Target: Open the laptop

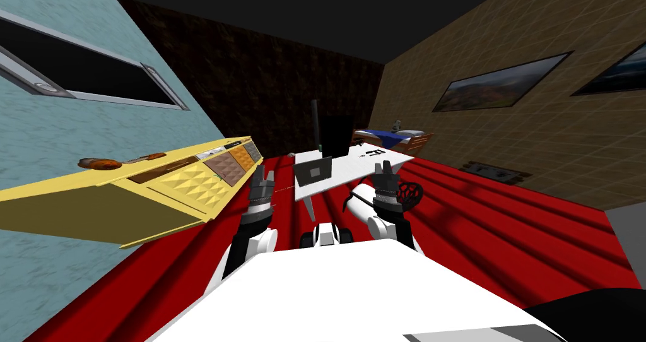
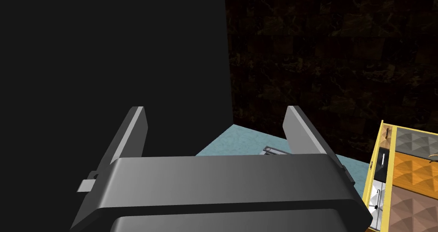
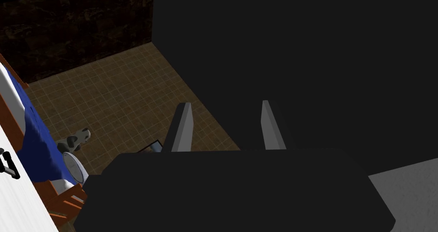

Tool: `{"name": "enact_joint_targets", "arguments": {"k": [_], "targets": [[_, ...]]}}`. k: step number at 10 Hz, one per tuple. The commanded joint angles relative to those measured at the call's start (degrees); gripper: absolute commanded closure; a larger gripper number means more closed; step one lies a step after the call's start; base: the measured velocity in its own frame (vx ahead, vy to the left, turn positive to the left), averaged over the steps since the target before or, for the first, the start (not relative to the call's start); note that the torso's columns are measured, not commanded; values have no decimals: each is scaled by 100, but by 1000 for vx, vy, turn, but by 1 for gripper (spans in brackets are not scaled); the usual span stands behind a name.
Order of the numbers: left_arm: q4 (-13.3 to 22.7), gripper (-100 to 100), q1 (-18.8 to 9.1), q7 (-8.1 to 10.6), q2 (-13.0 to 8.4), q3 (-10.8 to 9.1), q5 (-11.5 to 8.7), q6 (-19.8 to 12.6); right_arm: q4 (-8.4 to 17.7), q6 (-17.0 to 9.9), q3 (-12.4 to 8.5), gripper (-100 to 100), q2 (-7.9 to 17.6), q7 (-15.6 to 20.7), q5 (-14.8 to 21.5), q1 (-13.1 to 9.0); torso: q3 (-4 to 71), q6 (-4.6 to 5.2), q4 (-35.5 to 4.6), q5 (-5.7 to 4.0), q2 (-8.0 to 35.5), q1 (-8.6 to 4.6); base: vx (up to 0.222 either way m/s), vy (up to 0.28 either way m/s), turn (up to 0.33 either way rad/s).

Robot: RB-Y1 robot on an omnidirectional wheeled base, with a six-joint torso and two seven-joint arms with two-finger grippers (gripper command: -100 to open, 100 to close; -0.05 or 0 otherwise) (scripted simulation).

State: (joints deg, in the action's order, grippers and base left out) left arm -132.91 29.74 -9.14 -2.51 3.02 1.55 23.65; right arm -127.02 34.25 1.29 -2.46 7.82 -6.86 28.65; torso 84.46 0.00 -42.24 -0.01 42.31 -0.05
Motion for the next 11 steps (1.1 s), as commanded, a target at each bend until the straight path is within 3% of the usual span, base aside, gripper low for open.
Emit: {"name": "enact_joint_targets", "arguments": {"k": [1, 4, 5, 7, 8, 11], "targets": [[339, -100, -295, 18, -339, -65, 1, -97, 0, 0, 0, 0, 0, 0, 0, 0, 6, 0, -4, 0, 2, 1, -47, -44, 65], [843, -100, -771, 43, -514, -168, -1, -254, 0, 0, 0, 0, 0, 0, 0, -1, 6, 0, -7, 0, 6, -1, -83, -69, 85], [860, -100, -771, 43, -514, -168, -1, -254, 0, 0, 1, 0, -1, 0, 0, -1, 7, 0, -6, -1, 3, -4, -70, -53, 42], [1212, -100, -1138, 64, -560, -250, -6, -380, 0, 0, 0, 0, 0, 0, 0, 0, 14, -1, -3, 5, -7, 18, -86, -40, 109], [1273, -100, -1153, 64, -560, -250, -6, -380, 0, 0, 0, 0, 0, 0, 0, 0, 10, 0, -5, 2, 0, 6, -67, -51, 32], [1882, -100, -1764, 99, -595, -388, -11, -589, 0, 0, 0, 0, 0, 0, 0, 0, 9, 0, -5, 0, 0, -2, -100, -64, 110]]}}
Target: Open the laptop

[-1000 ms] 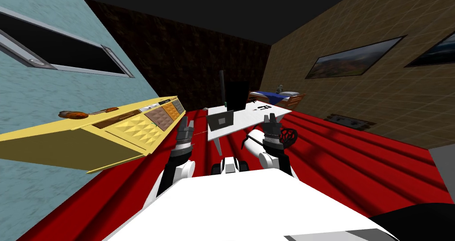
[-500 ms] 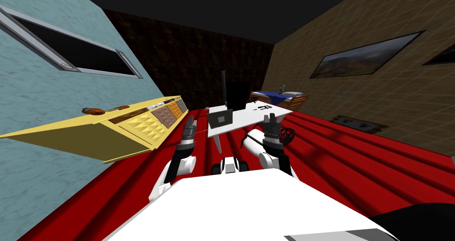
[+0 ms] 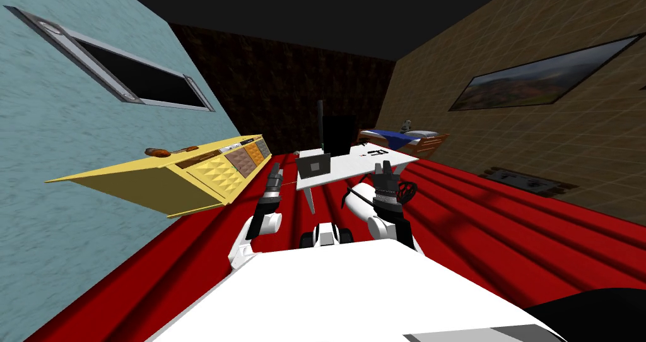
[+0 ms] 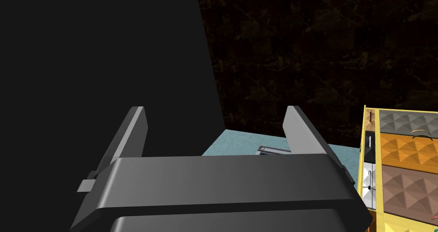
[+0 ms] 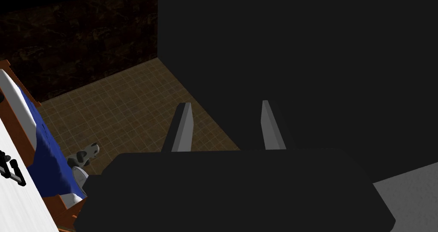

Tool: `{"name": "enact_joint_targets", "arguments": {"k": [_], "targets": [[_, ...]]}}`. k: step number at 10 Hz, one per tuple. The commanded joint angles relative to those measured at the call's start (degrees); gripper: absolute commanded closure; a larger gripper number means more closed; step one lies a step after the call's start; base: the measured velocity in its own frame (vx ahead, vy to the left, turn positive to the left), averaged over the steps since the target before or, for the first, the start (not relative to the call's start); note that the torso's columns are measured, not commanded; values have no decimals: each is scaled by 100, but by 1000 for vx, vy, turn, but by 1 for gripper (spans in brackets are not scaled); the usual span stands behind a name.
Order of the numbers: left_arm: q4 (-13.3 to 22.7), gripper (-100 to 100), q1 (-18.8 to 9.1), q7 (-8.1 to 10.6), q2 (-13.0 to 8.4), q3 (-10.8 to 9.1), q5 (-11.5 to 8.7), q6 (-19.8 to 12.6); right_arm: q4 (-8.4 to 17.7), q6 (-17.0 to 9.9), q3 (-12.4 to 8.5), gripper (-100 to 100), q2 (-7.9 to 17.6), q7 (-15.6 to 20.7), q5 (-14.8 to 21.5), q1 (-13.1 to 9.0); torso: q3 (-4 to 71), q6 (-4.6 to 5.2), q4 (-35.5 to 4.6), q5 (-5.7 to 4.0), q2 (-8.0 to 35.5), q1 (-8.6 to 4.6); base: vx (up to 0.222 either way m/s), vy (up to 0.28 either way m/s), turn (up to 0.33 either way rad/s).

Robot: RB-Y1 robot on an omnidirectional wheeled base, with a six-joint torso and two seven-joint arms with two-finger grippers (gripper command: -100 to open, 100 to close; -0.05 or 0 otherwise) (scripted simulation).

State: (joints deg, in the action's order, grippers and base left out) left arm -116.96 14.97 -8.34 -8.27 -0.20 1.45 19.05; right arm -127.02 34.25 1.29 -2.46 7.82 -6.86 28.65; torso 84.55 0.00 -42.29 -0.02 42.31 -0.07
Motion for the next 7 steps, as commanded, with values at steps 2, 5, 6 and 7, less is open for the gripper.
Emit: {"name": "enact_joint_targets", "arguments": {"k": [2, 5, 6, 7], "targets": [[579, -100, -542, 32, -30, -115, 0, -203, 0, 0, 0, 0, 0, 0, 0, -1, -2, 1, -1, 1, 0, 7, -86, -63, 65], [1093, -100, -1005, 61, -59, -214, 10, -352, 0, 0, 0, 0, 0, 0, 0, 0, 3, 1, 1, 2, -5, 10, -95, -60, 80], [1251, -100, -1177, 76, -78, -264, 20, -428, 0, 0, 0, 0, 0, 0, 0, 0, 2, -1, 1, 3, -3, 11, -108, -67, 97], [1373, -100, -1241, 76, -78, -264, 20, -428, 0, 0, 0, 0, 0, 0, 0, 0, -1, 1, -1, 1, 2, 4, -76, -48, 36]]}}
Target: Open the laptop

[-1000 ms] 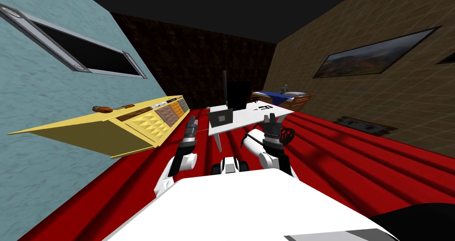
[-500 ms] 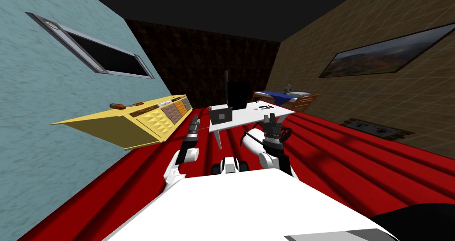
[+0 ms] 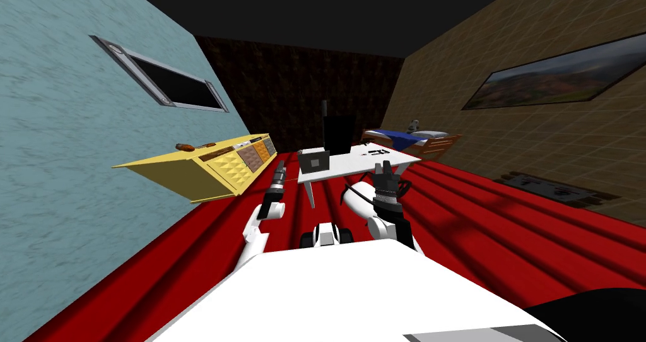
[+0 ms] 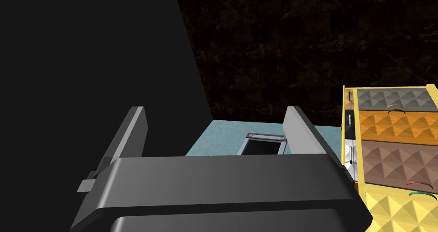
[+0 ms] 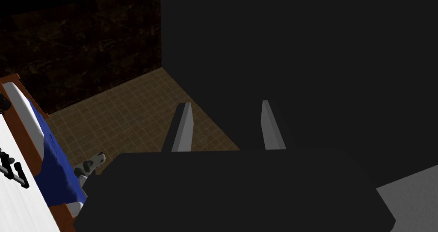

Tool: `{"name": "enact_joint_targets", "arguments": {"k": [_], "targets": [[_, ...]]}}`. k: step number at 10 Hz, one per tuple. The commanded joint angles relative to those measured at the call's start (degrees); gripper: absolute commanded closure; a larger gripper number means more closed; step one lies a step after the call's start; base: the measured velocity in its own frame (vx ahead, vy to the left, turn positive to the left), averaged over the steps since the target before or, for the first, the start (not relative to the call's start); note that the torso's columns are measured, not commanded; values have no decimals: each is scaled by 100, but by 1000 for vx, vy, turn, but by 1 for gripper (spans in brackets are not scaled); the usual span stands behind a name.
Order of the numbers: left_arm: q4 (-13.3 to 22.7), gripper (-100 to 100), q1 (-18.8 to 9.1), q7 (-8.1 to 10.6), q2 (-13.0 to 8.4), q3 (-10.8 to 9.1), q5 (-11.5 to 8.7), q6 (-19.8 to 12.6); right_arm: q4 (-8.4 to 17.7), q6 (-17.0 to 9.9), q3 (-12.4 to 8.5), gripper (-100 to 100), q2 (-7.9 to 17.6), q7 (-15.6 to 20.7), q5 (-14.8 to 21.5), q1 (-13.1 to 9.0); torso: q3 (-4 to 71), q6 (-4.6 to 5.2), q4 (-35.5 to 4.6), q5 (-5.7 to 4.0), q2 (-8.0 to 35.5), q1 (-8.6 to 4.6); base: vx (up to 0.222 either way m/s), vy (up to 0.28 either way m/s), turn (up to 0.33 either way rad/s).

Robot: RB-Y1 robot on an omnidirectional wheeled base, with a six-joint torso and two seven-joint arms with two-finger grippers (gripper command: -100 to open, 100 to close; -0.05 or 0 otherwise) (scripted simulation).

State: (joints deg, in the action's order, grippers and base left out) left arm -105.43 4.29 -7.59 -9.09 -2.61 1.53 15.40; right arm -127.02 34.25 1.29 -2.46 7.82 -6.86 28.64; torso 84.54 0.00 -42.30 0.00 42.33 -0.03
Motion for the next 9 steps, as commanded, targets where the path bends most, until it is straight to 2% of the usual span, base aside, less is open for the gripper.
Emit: {"name": "enact_joint_targets", "arguments": {"k": [1, 2, 3, 4, 5, 6, 8, 9], "targets": [[406, -100, -376, 17, -18, -72, 26, -139, 0, 0, 0, 0, 0, 0, 0, 0, 4, 0, 2, 1, -9, 5, -75, -41, 43], [490, -100, -410, 17, -18, -72, 26, -139, 0, 0, 0, 0, 0, 0, 0, 0, 6, 0, 3, 1, -9, 6, -53, -34, 32], [691, -100, -639, 35, -44, -121, 45, -215, 0, 0, 0, 0, 0, 0, 0, 1, 9, 0, 4, 2, -15, 7, -48, -39, 54], [766, -100, -648, 35, -44, -121, 45, -215, 0, 0, 0, 0, 0, 0, 0, 1, 8, -1, 4, 1, -12, 3, -38, -36, 25], [1008, -100, -885, 53, -73, -170, 68, -291, 0, 0, 0, 0, 0, 0, 0, 1, 6, 0, 3, 0, -10, 2, -45, -49, 40], [1049, -100, -885, 53, -73, -170, 68, -291, 0, 0, 0, 0, 0, 0, 0, 1, 3, 0, 1, -1, -4, -2, -41, -38, 19], [1467, -100, -1325, 93, -142, -264, 129, -442, 0, 0, 0, 0, 0, 0, 0, 1, 3, 0, 1, 1, -4, 3, -49, -50, 26], [1632, -100, -1353, 93, -142, -264, 129, -442, 0, 0, 0, 0, 0, 0, 0, 0, 0, 0, 0, -1, 0, -4, -42, -48, 7]]}}
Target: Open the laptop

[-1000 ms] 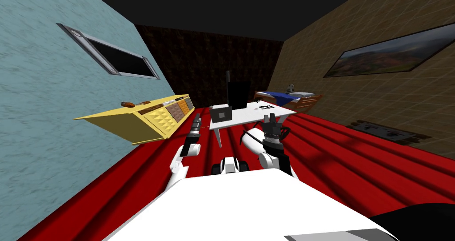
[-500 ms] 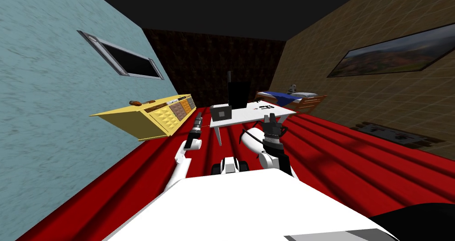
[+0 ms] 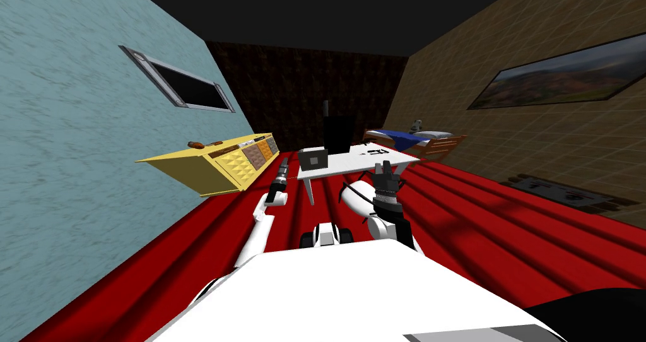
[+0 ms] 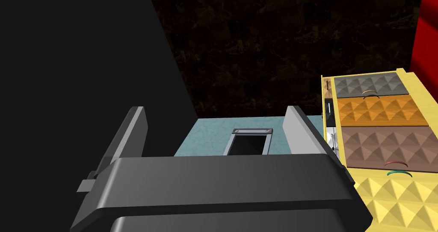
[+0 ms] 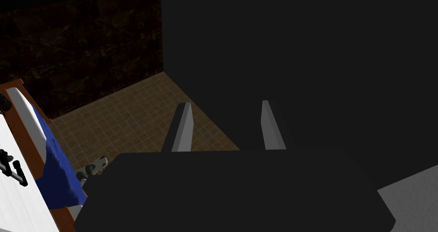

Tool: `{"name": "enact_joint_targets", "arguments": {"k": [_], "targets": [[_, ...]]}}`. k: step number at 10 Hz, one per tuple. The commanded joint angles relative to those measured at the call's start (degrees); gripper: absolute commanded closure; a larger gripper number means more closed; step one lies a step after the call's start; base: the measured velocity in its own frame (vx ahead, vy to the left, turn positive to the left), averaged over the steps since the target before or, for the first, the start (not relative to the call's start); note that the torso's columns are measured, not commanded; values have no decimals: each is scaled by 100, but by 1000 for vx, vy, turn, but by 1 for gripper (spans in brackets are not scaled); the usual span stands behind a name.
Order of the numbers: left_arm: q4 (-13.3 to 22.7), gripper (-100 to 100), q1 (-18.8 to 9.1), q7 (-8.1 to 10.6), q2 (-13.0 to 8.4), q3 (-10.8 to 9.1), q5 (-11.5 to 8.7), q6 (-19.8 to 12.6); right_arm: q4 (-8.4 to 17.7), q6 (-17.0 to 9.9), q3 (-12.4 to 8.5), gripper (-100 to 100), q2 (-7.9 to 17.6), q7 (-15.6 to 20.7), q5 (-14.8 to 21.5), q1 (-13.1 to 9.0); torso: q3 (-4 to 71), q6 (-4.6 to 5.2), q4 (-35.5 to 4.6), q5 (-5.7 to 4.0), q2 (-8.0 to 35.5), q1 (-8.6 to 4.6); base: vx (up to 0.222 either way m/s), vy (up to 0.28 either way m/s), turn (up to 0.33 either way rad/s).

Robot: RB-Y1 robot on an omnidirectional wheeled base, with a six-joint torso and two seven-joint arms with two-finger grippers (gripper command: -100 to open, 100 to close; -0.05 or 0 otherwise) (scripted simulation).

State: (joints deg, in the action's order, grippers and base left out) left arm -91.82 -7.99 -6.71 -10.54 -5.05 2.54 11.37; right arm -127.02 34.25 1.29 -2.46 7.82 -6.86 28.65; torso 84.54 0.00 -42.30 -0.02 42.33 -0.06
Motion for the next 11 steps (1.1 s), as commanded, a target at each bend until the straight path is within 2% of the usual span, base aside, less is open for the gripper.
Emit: {"name": "enact_joint_targets", "arguments": {"k": [1, 2, 3, 4, 5, 6, 7, 8, 9, 10, 11], "targets": [[411, -100, -356, 27, -37, -66, 66, -113, 0, 0, 0, 0, 0, 0, 0, 0, 2, 0, 1, 1, -5, 7, -29, -34, -3], [570, -100, -356, 27, -37, -66, 66, -113, 0, 0, 0, 0, 0, 0, 0, 0, 6, 1, 3, 3, -10, 11, -17, -28, -4], [742, -100, -582, 49, -78, -110, 108, -186, 0, 0, 0, 0, 1, 0, 0, 1, 7, -1, 4, 4, -12, 12, -12, -34, -9], [871, -100, -582, 49, -78, -110, 108, -186, 0, 0, 0, 0, 0, 0, 0, 1, 7, 1, 3, 2, -11, 7, -8, -29, -6], [1078, -100, -803, 71, -123, -153, 153, -258, 0, 0, 0, 0, 1, 0, 0, 1, 5, -1, 3, 2, -9, 8, -6, -30, -19], [1172, -100, -803, 71, -123, -153, 153, -258, 0, 0, 0, 0, 1, 0, 0, 1, 4, 0, 1, 1, -6, 6, -4, -28, -13], [1413, -100, -1019, 93, -169, -195, 203, -328, 0, 0, 0, 0, 1, 0, 0, 1, 3, 0, 1, 2, -5, 6, -3, -36, -31], [1473, -100, -1019, 93, -169, -195, 203, -328, 0, 0, 0, 0, 0, 0, 0, 1, 3, 1, 1, 1, -5, 3, 1, -31, -18], [1663, -100, -1229, 115, -218, -235, 254, -396, 0, 0, 0, 0, 0, 0, 0, 1, 3, -1, 1, 2, -5, 7, 1, -32, -39], [1770, -100, -1229, 115, -218, -235, 254, -396, 0, 0, 0, 0, 0, 0, 0, 1, 3, 1, 1, 1, -6, 6, 5, -25, -21], [2000, -100, -1433, 137, -268, -274, 308, -463, 0, 0, 0, 0, 1, 0, 0, 1, 3, -1, 2, 3, -6, 9, 8, -29, -49]]}}
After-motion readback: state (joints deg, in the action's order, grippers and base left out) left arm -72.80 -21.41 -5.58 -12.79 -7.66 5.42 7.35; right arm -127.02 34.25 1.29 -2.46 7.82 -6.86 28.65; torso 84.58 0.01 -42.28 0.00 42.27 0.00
